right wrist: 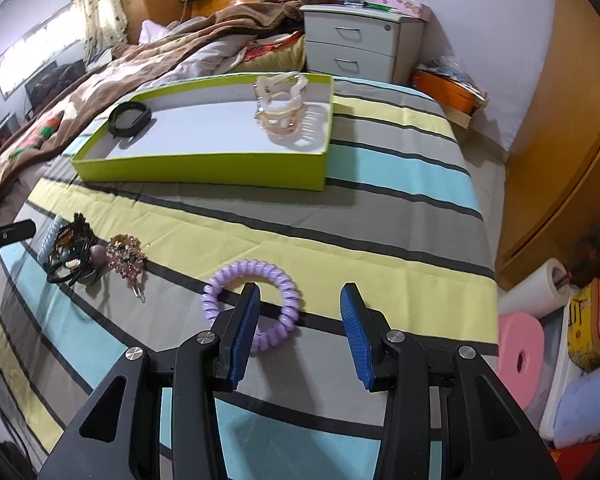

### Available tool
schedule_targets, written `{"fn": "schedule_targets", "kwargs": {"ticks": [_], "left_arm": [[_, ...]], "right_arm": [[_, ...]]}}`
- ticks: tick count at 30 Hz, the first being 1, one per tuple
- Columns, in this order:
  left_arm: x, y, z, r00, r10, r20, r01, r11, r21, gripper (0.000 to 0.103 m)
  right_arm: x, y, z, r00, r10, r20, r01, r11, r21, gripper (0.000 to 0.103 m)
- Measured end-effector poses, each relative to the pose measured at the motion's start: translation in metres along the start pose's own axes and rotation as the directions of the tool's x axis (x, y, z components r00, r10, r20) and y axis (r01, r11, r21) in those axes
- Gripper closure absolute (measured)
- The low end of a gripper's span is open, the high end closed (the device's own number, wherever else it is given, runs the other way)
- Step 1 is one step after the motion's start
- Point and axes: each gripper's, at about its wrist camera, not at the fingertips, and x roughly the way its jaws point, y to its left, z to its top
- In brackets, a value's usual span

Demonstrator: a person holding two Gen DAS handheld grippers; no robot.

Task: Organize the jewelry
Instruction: 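Grasp the lilac coil hair tie with the right gripper while the left grasps the blue coil bracelet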

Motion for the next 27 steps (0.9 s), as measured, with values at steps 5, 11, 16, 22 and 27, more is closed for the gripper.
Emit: {"fn": "schedule_targets", "kwargs": {"ticks": [5, 11, 16, 22, 27], "left_arm": [[0.001, 0.004, -0.002, 1.0, -0.014, -0.005, 0.014, 1.0, -0.008, 0.028], [0.002, 0.004, -0.002, 1.0, -0.014, -0.012, 0.014, 1.0, -0.005, 0.028], [0.004, 0.003, -0.001, 1.0, -0.017, -0.017, 0.017, 1.0, -0.002, 0.026], [0.006, 0.001, -0.001, 1.0, -0.005, -0.02, 0.005, 1.0, 0.007, 0.025], [0.009, -0.006, 0.0, 0.999, 0.041, -0.026, -0.039, 0.998, 0.051, 0.025]], "right_arm": [[0.005, 0.01, 0.0, 1.0, -0.013, -0.002, 0.012, 0.999, -0.03, 0.06], [0.005, 0.01, 0.0, 1.0, -0.014, 0.007, 0.014, 1.0, -0.017, 0.064], [0.004, 0.011, -0.001, 1.0, -0.01, 0.017, 0.01, 1.0, -0.016, 0.084], [0.004, 0.012, -0.002, 1.0, -0.005, 0.023, 0.005, 1.0, -0.02, 0.093], [-0.002, 0.006, -0.004, 0.999, 0.005, 0.05, -0.007, 1.0, 0.027, 0.093]]}}
